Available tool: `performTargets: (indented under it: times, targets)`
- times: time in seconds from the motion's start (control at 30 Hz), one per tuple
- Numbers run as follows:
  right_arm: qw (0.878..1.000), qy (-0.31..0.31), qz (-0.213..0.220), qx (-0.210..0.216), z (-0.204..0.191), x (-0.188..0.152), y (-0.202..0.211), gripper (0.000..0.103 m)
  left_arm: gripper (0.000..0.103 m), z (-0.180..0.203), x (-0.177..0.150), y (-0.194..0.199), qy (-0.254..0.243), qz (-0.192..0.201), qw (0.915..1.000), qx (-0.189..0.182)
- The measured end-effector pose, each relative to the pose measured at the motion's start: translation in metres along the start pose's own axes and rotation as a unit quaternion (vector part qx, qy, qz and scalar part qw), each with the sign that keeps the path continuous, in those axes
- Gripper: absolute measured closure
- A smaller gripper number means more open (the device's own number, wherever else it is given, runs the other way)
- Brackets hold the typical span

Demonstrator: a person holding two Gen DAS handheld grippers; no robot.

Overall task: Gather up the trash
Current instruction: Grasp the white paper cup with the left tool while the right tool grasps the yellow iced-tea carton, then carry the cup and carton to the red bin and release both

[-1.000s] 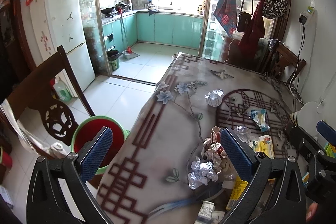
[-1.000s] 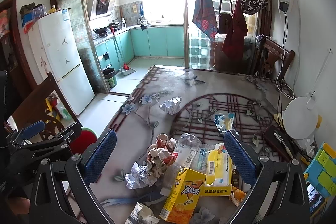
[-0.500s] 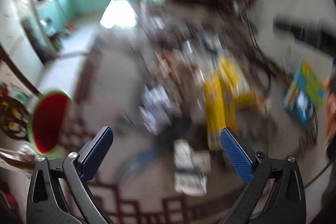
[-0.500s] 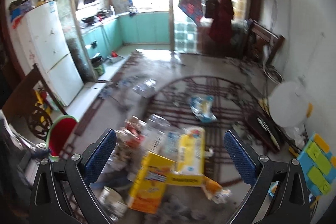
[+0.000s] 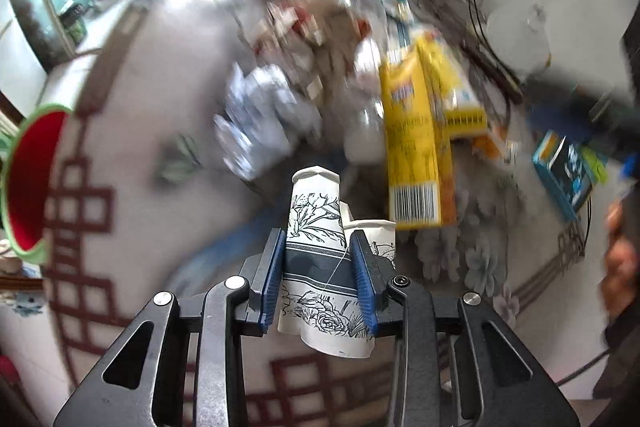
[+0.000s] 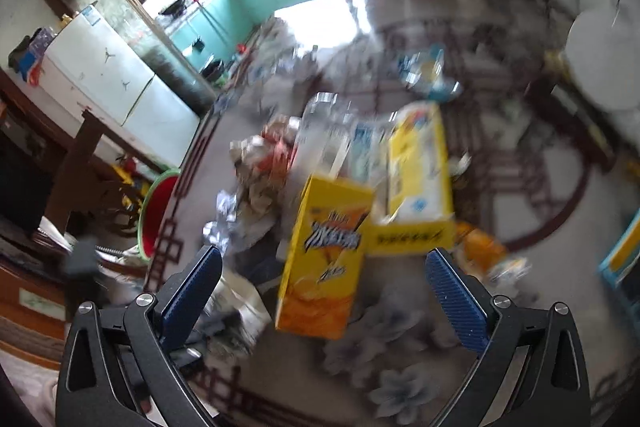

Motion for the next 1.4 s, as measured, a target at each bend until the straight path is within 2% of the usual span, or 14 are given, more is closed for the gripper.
performTargets:
  times: [0.27, 0.33, 0.37, 0.47, 0.53, 0.67, 0.77, 0.93, 1.03, 1.13, 1.27, 1.33, 1.37, 1.4]
  targets:
    - [0.998, -0.003, -0.054, -0.032, 0.0, -0.014, -0.066, 0.002, 0.071, -0.036, 0.015, 0.037, 0.041, 0.048, 0.9976, 0.03]
    - [0.998, -0.016, -0.063, -0.024, 0.003, -0.015, -0.072, 0.021, 0.071, -0.05, 0.016, 0.046, 0.053, 0.057, 0.9962, 0.038]
    - [0.997, -0.027, -0.068, -0.018, 0.005, -0.017, -0.076, 0.043, 0.071, -0.053, 0.015, 0.047, 0.056, 0.06, 0.9958, 0.042]
    - [0.996, -0.047, -0.074, 0.004, 0.01, -0.017, -0.079, 0.043, 0.071, -0.069, 0.014, 0.051, 0.069, 0.063, 0.9941, 0.055]
    - [0.997, -0.044, -0.063, 0.007, 0.009, -0.016, -0.072, 0.043, 0.071, -0.084, 0.009, 0.057, 0.082, 0.063, 0.9924, 0.066]
    - [0.999, -0.044, -0.014, 0.017, -0.001, -0.008, -0.03, 0.043, 0.071, -0.127, -0.001, 0.073, 0.116, 0.069, 0.9859, 0.098]
    - [0.998, -0.046, 0.026, 0.024, -0.016, 0.002, 0.003, 0.043, 0.071, -0.175, -0.012, 0.074, 0.157, 0.063, 0.9788, 0.116]
    - [0.997, -0.03, 0.059, 0.032, -0.065, 0.017, 0.021, 0.043, 0.071, -0.26, -0.028, 0.047, 0.215, 0.038, 0.9654, 0.144]
    - [0.998, -0.011, 0.052, 0.04, -0.105, 0.014, 0.01, 0.043, 0.071, -0.301, -0.034, 0.025, 0.222, 0.022, 0.9605, 0.166]
    - [0.997, 0.013, 0.027, 0.066, -0.159, 0.009, -0.021, 0.043, 0.071, -0.337, -0.046, 0.0, 0.238, -0.001, 0.9565, 0.169]
    - [0.994, 0.039, -0.024, 0.1, -0.228, -0.001, -0.086, 0.043, 0.071, -0.365, -0.06, -0.023, 0.238, -0.028, 0.9554, 0.172]
    - [0.992, 0.054, -0.047, 0.102, -0.254, -0.006, -0.123, 0.043, 0.071, -0.378, -0.065, -0.034, 0.236, -0.035, 0.9552, 0.175]
    - [0.991, 0.062, -0.062, 0.1, -0.269, -0.009, -0.143, 0.043, 0.069, -0.383, -0.067, -0.037, 0.235, -0.037, 0.9554, 0.174]
    - [0.99, 0.068, -0.075, 0.098, -0.281, -0.012, -0.162, 0.043, 0.062, -0.388, -0.07, -0.04, 0.235, -0.045, 0.9556, 0.171]
Point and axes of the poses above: each gripper's, at about its wrist camera, not at the fingertips, and y roughly against the way its jaws point, z to its right, x to its top, the point moved 5 cm from there along -y, roughly the way its jaws point, and after that the axes turned 11 degrees about -y, right-handed, at the moved point
